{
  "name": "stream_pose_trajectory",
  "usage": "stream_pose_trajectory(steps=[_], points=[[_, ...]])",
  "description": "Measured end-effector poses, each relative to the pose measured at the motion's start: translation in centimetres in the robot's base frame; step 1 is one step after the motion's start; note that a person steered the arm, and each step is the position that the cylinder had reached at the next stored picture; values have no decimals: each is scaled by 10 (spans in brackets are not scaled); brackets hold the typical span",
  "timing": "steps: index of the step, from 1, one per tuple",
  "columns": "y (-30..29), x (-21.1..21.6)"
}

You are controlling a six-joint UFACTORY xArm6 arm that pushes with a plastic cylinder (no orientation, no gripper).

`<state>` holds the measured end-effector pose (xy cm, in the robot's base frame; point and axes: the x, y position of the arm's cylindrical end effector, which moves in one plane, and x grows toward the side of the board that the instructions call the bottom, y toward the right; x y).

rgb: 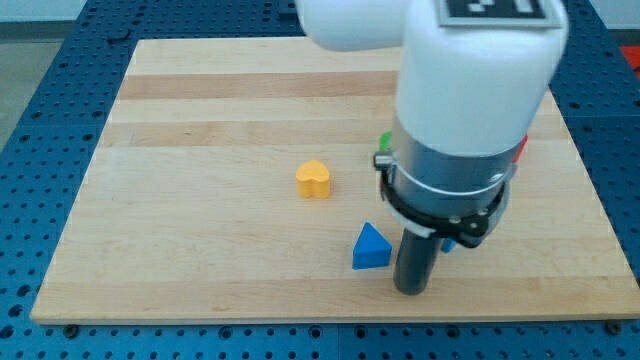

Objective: Move the blue triangle closer to the yellow hexagon

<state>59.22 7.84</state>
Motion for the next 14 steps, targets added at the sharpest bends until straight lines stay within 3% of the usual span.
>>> stream_pose_trajectory(steps=[2,5,6,8,10,14], points=[[-1,-29],[-3,20],[-42,18],[-39,-7],[-36,7],[-36,-13]])
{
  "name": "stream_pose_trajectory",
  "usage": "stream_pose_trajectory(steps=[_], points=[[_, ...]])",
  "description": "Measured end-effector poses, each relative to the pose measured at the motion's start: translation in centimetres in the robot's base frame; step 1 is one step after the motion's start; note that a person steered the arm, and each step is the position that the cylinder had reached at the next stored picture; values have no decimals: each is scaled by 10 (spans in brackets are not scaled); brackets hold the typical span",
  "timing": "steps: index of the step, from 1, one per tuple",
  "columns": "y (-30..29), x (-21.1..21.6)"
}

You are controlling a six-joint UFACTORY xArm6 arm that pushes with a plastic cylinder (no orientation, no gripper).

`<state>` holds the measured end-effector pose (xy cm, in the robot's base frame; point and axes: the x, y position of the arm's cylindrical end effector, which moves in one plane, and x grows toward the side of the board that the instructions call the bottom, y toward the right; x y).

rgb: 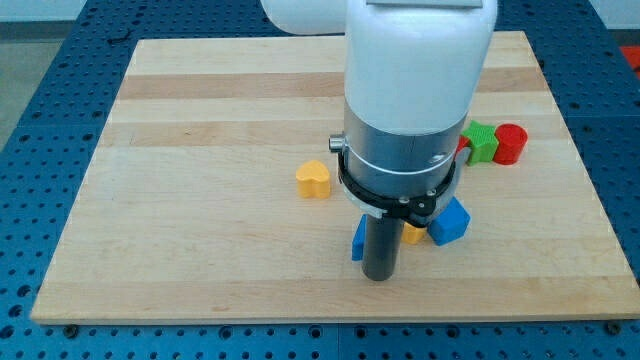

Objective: Move the blue triangle closer to the yellow hexagon

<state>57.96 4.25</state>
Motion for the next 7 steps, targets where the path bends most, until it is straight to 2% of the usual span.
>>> stream_pose_trajectory(steps=[7], points=[[-24,-15]])
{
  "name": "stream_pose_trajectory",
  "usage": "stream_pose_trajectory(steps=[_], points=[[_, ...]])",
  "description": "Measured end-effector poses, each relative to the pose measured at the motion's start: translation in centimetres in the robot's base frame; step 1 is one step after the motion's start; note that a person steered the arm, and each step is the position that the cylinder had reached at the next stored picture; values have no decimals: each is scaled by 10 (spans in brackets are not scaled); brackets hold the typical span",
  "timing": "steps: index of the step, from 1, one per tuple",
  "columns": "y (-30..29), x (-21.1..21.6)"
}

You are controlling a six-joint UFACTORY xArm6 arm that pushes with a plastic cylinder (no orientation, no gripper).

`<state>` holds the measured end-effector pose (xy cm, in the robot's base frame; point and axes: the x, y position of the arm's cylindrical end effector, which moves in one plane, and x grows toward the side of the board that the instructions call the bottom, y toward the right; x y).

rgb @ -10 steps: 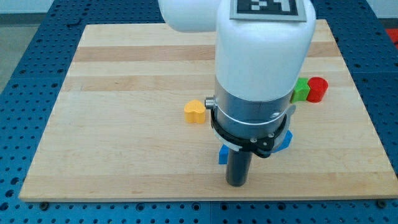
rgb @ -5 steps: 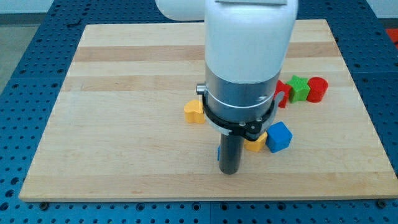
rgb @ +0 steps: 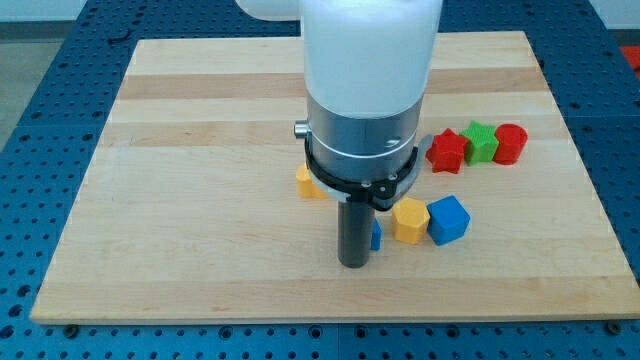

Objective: Move the blue triangle closer to the yellow hexagon

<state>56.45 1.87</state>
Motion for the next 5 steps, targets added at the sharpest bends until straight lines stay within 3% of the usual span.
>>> stream_pose_trajectory(steps=[3,4,5], points=[[11,-2],[-12,14],[-70,8]])
